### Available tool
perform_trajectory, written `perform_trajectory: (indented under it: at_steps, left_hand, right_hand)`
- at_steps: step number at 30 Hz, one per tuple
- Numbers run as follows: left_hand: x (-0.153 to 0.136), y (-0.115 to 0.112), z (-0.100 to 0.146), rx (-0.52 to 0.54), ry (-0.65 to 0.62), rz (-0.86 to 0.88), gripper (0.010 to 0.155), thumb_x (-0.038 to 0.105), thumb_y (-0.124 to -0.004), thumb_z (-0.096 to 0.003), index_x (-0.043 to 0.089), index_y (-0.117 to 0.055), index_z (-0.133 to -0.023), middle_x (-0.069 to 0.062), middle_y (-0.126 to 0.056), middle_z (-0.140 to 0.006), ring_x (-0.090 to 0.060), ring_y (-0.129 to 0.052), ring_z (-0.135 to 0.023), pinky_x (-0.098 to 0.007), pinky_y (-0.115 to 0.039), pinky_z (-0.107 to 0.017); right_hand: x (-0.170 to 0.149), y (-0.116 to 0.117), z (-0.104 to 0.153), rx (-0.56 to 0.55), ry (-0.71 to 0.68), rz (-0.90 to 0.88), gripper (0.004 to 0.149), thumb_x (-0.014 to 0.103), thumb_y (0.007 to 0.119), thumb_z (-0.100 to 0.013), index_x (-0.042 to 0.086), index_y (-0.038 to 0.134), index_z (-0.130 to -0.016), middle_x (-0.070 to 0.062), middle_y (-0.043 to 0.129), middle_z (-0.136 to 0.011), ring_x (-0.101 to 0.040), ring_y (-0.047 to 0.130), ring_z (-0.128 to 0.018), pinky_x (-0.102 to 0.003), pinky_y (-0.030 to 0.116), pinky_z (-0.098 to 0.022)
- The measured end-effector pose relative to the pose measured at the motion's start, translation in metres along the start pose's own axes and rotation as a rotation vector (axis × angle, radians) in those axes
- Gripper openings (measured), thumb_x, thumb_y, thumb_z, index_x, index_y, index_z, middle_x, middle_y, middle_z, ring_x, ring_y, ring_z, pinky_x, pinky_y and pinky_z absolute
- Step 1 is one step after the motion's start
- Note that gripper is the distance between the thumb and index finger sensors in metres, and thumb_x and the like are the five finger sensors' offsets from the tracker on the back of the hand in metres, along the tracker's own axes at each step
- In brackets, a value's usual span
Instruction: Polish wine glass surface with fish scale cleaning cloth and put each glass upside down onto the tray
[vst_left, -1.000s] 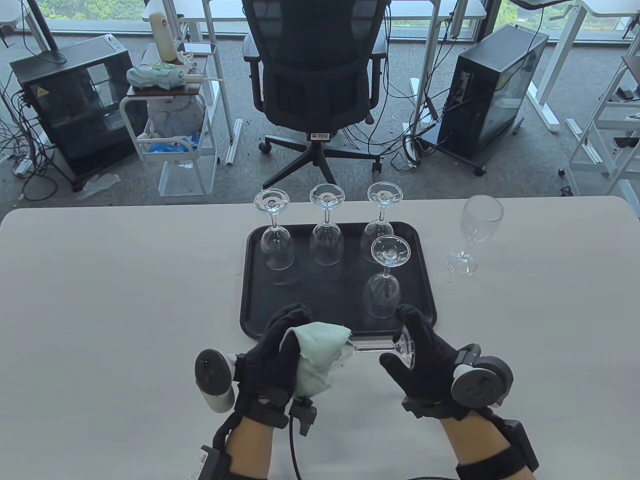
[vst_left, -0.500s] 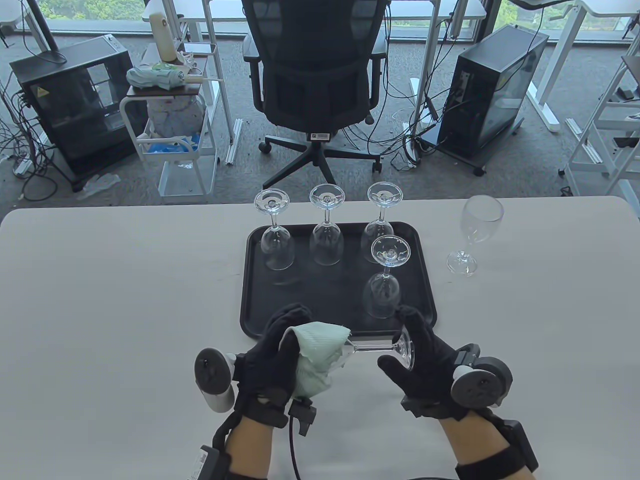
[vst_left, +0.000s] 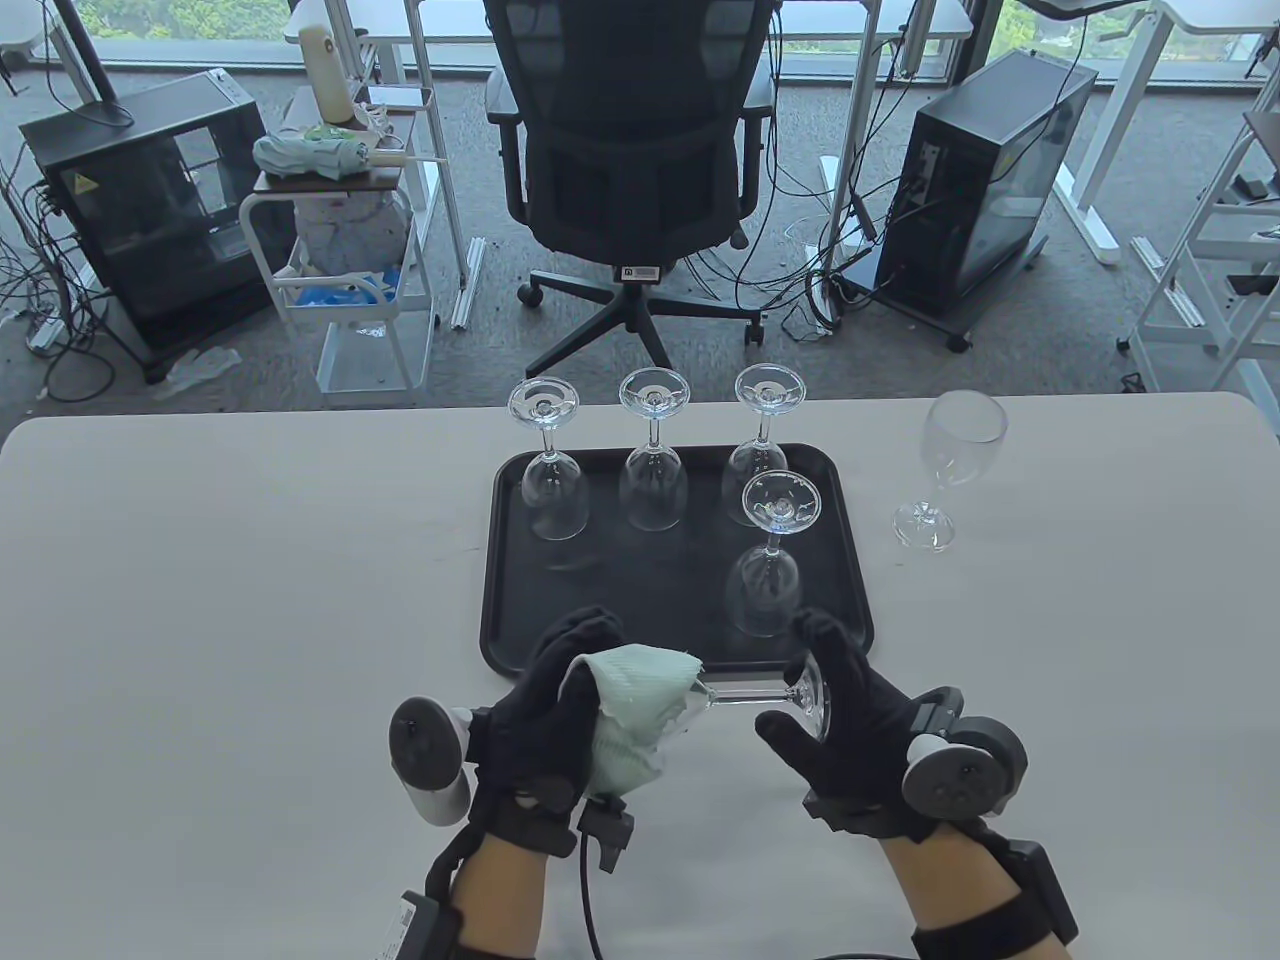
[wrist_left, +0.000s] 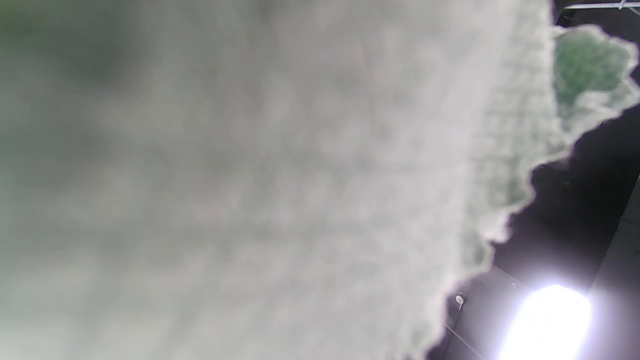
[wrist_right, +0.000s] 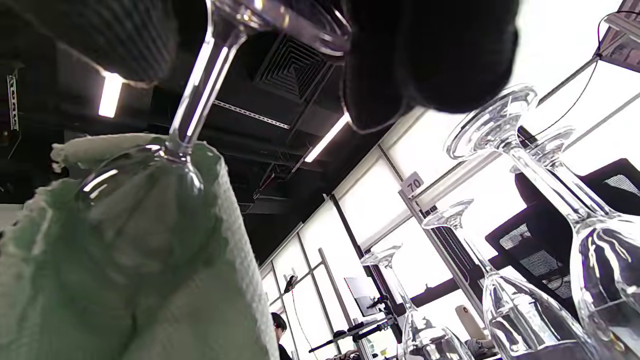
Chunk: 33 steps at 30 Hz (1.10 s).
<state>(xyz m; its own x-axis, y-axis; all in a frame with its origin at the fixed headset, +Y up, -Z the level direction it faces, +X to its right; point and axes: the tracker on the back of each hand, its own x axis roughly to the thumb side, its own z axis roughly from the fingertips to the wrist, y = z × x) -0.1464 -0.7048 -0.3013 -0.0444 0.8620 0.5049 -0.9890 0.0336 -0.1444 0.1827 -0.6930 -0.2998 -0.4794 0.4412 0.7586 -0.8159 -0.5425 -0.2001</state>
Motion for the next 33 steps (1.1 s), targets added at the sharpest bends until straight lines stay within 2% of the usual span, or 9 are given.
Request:
perform_trajectory:
  at_steps: [5, 13, 15, 19, 23, 25, 28, 30, 33]
  left_hand:
    - [0.003, -0.001, 0.0, 0.006, -0.024, -0.049, 0.055, 0.063, -0.068, -0.0551, 0.03, -0.07, -0.1, -0.005, -0.063, -0.112, -0.037, -0.071, -0.098, -0.063, -0.078, -0.057]
    - [0.0, 0.001, 0.0, -0.005, -0.008, -0.003, 0.055, 0.062, -0.068, -0.0557, 0.03, -0.07, -0.1, -0.005, -0.063, -0.112, -0.037, -0.07, -0.098, -0.063, -0.078, -0.057]
    - [0.001, -0.001, 0.0, -0.001, -0.02, -0.009, 0.055, 0.062, -0.068, -0.0555, 0.03, -0.07, -0.1, -0.005, -0.063, -0.112, -0.037, -0.07, -0.098, -0.063, -0.078, -0.057]
    - [0.002, -0.003, 0.0, -0.015, -0.041, -0.066, 0.056, 0.063, -0.069, -0.0545, 0.031, -0.07, -0.1, -0.004, -0.063, -0.112, -0.037, -0.07, -0.098, -0.063, -0.078, -0.057]
    - [0.002, -0.003, 0.0, -0.019, -0.039, -0.081, 0.055, 0.062, -0.069, -0.0547, 0.03, -0.07, -0.1, -0.004, -0.063, -0.112, -0.037, -0.07, -0.098, -0.064, -0.077, -0.058]
    - [0.0, -0.001, 0.0, 0.001, -0.024, -0.047, 0.056, 0.063, -0.069, -0.0549, 0.03, -0.071, -0.1, -0.005, -0.063, -0.112, -0.037, -0.071, -0.098, -0.063, -0.079, -0.057]
    - [-0.002, -0.001, 0.0, -0.014, -0.009, 0.013, 0.056, 0.062, -0.068, -0.0555, 0.03, -0.07, -0.1, -0.005, -0.062, -0.112, -0.037, -0.07, -0.098, -0.063, -0.078, -0.057]
    - [0.0, -0.001, 0.0, -0.01, -0.012, 0.005, 0.056, 0.063, -0.068, -0.0554, 0.03, -0.07, -0.1, -0.005, -0.062, -0.113, -0.037, -0.071, -0.098, -0.063, -0.078, -0.057]
    - [0.001, -0.002, 0.001, -0.002, -0.032, -0.03, 0.056, 0.063, -0.068, -0.0552, 0.03, -0.07, -0.1, -0.005, -0.061, -0.113, -0.037, -0.069, -0.099, -0.063, -0.078, -0.058]
  right_hand:
    - [-0.007, 0.004, -0.001, 0.113, 0.368, -0.285, 0.08, 0.07, 0.067, -0.051, 0.024, 0.037, -0.11, -0.02, 0.066, -0.095, -0.029, 0.092, -0.046, -0.036, 0.086, -0.026]
    - [0.001, -0.001, -0.001, 0.024, -0.009, 0.035, 0.091, 0.063, 0.079, -0.048, 0.026, 0.021, -0.107, -0.017, 0.053, -0.105, -0.032, 0.092, -0.06, -0.04, 0.089, -0.038]
    - [0.0, 0.001, -0.001, 0.007, 0.034, -0.017, 0.086, 0.062, 0.08, -0.049, 0.027, 0.027, -0.107, -0.017, 0.059, -0.1, -0.031, 0.093, -0.056, -0.037, 0.09, -0.034]
    - [-0.016, 0.005, 0.0, 0.146, 0.396, -0.331, 0.083, 0.073, 0.067, -0.049, 0.022, 0.04, -0.109, -0.021, 0.069, -0.091, -0.027, 0.094, -0.042, -0.035, 0.087, -0.023]
    - [-0.015, 0.004, 0.001, 0.087, 0.275, -0.189, 0.085, 0.07, 0.07, -0.049, 0.022, 0.034, -0.11, -0.02, 0.066, -0.098, -0.033, 0.093, -0.049, -0.039, 0.088, -0.029]
    - [-0.008, 0.002, -0.001, 0.091, 0.116, -0.104, 0.089, 0.066, 0.076, -0.048, 0.026, 0.024, -0.109, -0.018, 0.054, -0.106, -0.036, 0.09, -0.061, -0.044, 0.086, -0.039]
    - [0.001, -0.002, -0.001, 0.012, -0.026, 0.041, 0.092, 0.065, 0.079, -0.047, 0.027, 0.02, -0.107, -0.016, 0.054, -0.105, -0.032, 0.092, -0.062, -0.041, 0.089, -0.04]
    - [0.0, -0.001, -0.001, 0.001, 0.029, -0.031, 0.087, 0.063, 0.079, -0.048, 0.028, 0.027, -0.108, -0.017, 0.058, -0.101, -0.032, 0.092, -0.058, -0.039, 0.089, -0.037]
    - [-0.01, 0.001, -0.002, 0.059, 0.299, -0.256, 0.084, 0.071, 0.073, -0.049, 0.025, 0.041, -0.11, -0.02, 0.07, -0.091, -0.027, 0.095, -0.044, -0.034, 0.089, -0.024]
